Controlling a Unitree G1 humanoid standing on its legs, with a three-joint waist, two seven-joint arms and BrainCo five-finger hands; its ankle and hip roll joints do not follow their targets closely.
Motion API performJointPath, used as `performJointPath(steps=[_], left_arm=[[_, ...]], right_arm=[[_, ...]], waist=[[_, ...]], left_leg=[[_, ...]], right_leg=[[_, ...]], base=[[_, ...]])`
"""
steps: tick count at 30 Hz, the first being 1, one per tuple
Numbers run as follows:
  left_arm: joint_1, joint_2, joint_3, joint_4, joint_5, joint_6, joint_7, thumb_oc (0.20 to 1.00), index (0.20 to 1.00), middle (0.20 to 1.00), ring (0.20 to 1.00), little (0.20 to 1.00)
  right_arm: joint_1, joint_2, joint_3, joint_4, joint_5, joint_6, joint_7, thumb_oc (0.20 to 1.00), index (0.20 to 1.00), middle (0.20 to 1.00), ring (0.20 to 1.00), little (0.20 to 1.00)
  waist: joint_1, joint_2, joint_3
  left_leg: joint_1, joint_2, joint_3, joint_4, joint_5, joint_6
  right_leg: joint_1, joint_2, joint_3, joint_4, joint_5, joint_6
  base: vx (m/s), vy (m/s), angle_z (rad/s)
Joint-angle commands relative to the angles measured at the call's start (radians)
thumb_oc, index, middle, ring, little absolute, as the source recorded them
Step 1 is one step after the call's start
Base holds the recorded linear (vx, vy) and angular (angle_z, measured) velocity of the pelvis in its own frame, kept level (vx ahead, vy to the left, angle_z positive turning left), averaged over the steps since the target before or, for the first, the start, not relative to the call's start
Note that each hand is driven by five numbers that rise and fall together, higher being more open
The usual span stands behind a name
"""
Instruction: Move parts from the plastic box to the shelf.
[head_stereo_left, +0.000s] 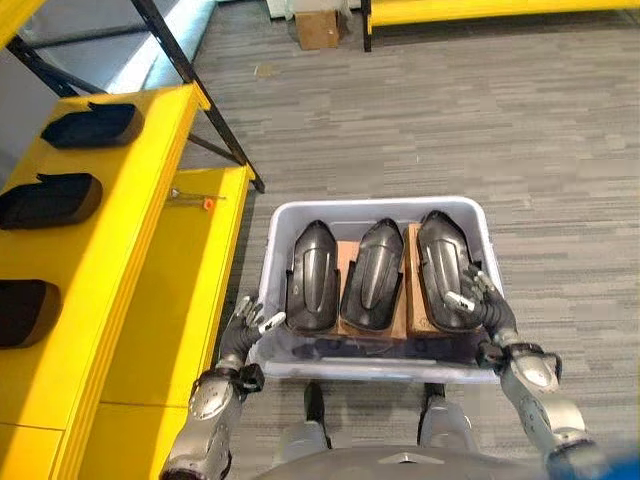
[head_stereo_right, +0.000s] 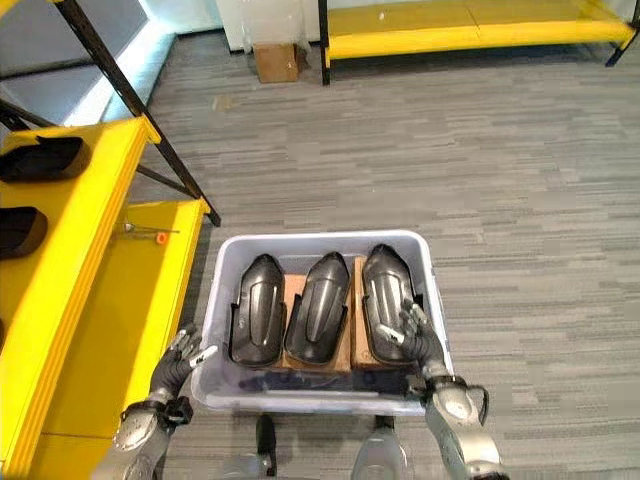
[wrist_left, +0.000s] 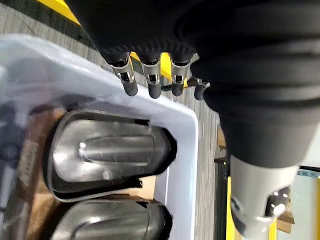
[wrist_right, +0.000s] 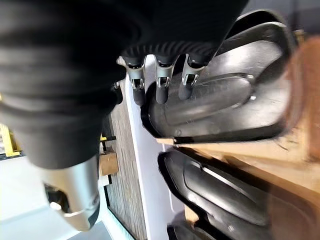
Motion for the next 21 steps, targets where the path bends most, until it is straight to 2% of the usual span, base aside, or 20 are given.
performJointPath(steps=[1, 7, 9, 21], left_arm=[[-0.002, 0.051, 0.012, -0.093, -0.028, -0.078, 0.025, 1.000, 1.000, 1.000, 1.000, 1.000], [-0.056, 0.058, -0.027, -0.103, -0.045, -0.091, 0.033, 1.000, 1.000, 1.000, 1.000, 1.000], [-0.088, 0.063, -0.053, -0.108, -0.049, -0.101, 0.041, 1.000, 1.000, 1.000, 1.000, 1.000], [-0.147, 0.077, -0.118, -0.117, -0.066, -0.111, 0.046, 1.000, 1.000, 1.000, 1.000, 1.000]], right_arm=[[-0.047, 0.015, 0.020, -0.032, -0.027, -0.070, -0.039, 1.000, 1.000, 1.000, 1.000, 1.000], [-0.166, 0.015, 0.045, 0.032, -0.041, -0.071, -0.094, 1.000, 1.000, 1.000, 1.000, 1.000], [-0.239, 0.013, 0.058, 0.083, -0.053, -0.073, -0.120, 1.000, 1.000, 1.000, 1.000, 1.000], [-0.383, 0.013, 0.118, 0.251, -0.073, -0.053, -0.144, 1.000, 1.000, 1.000, 1.000, 1.000]], waist=[[0.028, -0.028, 0.016], [0.039, -0.026, 0.063], [0.048, -0.018, 0.098], [0.066, -0.006, 0.161]], left_leg=[[-0.048, 0.041, -0.055, 0.090, -0.038, 0.007], [-0.119, 0.025, -0.060, 0.136, -0.044, 0.009], [-0.150, 0.019, -0.063, 0.153, -0.044, 0.008], [-0.212, 0.012, -0.077, 0.184, -0.041, 0.014]], right_leg=[[0.002, -0.077, 0.003, 0.114, -0.096, 0.045], [-0.052, -0.092, 0.011, 0.128, -0.079, 0.045], [-0.077, -0.101, 0.011, 0.136, -0.073, 0.046], [-0.130, -0.108, 0.012, 0.160, -0.071, 0.037]], base=[[-0.18, 0.041, -0.07], [-0.08, 0.012, -0.03], [-0.06, 0.014, 0.01], [-0.01, -0.002, 0.03]])
